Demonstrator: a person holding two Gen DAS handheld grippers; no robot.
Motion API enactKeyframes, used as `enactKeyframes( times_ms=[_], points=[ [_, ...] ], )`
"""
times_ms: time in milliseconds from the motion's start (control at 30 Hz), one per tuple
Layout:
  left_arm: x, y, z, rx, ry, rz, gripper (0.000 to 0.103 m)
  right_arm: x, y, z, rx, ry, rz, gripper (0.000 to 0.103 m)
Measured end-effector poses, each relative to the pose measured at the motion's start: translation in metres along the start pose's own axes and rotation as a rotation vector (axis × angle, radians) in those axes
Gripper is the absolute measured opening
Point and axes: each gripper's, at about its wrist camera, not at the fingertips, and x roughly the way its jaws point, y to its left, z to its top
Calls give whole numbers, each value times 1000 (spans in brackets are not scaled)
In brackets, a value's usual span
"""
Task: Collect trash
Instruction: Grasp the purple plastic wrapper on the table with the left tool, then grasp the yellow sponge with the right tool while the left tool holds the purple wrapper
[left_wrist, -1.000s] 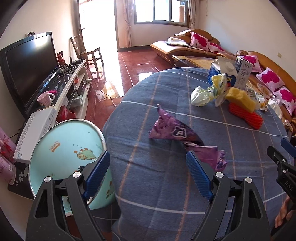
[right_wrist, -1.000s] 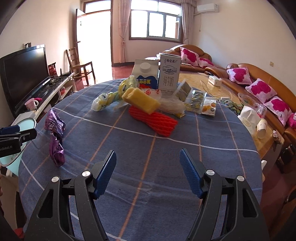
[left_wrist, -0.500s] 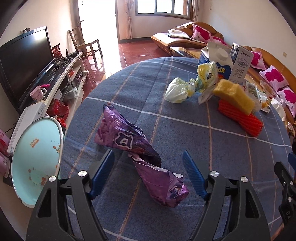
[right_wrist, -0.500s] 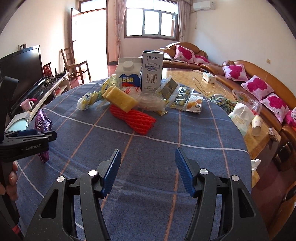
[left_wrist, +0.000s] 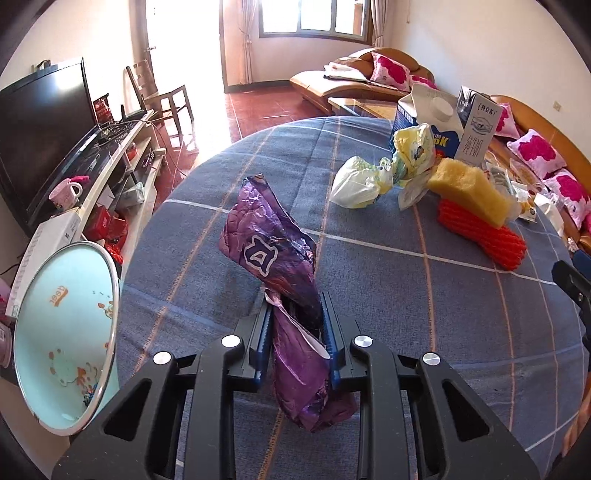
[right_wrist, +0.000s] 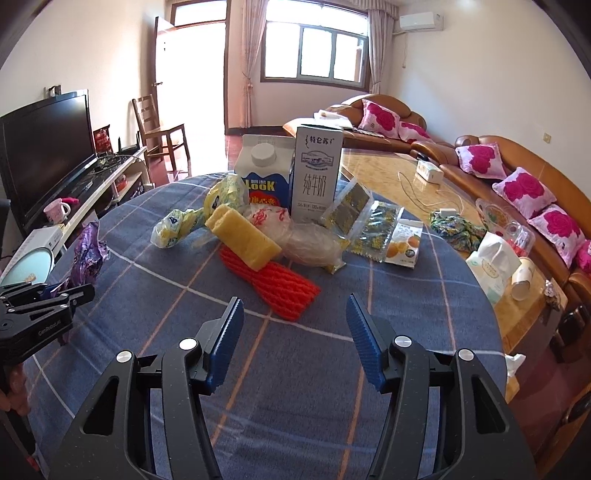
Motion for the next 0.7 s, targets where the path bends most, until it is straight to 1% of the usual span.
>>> enactKeyframes(
  times_ms=[133, 267, 333, 400, 533, 600, 633, 667, 700],
  points=[
    [-10, 10, 6, 16, -21, 13, 24, 17, 10, 17, -74, -13, 26, 58],
    [-24, 21, 16, 41, -67, 36, 24, 37, 29, 31, -204, -29, 51, 58],
    [-27, 27, 21, 36, -69, 29, 24, 49, 36, 37, -252, -31, 50, 58],
    [-32, 32, 24, 36, -76, 32, 24, 61, 41, 42, -271, -25, 47, 59],
    [-35, 37, 25, 39, -77, 23, 24, 87, 41, 45, -274, 27, 61, 60],
    [-35, 39, 24, 41, -72, 26, 24, 94, 42, 44, -273, 45, 61, 40],
    [-34, 41, 24, 39, -70, 27, 24, 96, 41, 43, -263, 57, 71, 39],
    [-34, 42, 24, 35, -67, 28, 24, 95, 40, 43, -249, 58, 82, 36],
    [-33, 43, 24, 32, -66, 28, 24, 93, 39, 43, -241, 55, 91, 35]
  ],
)
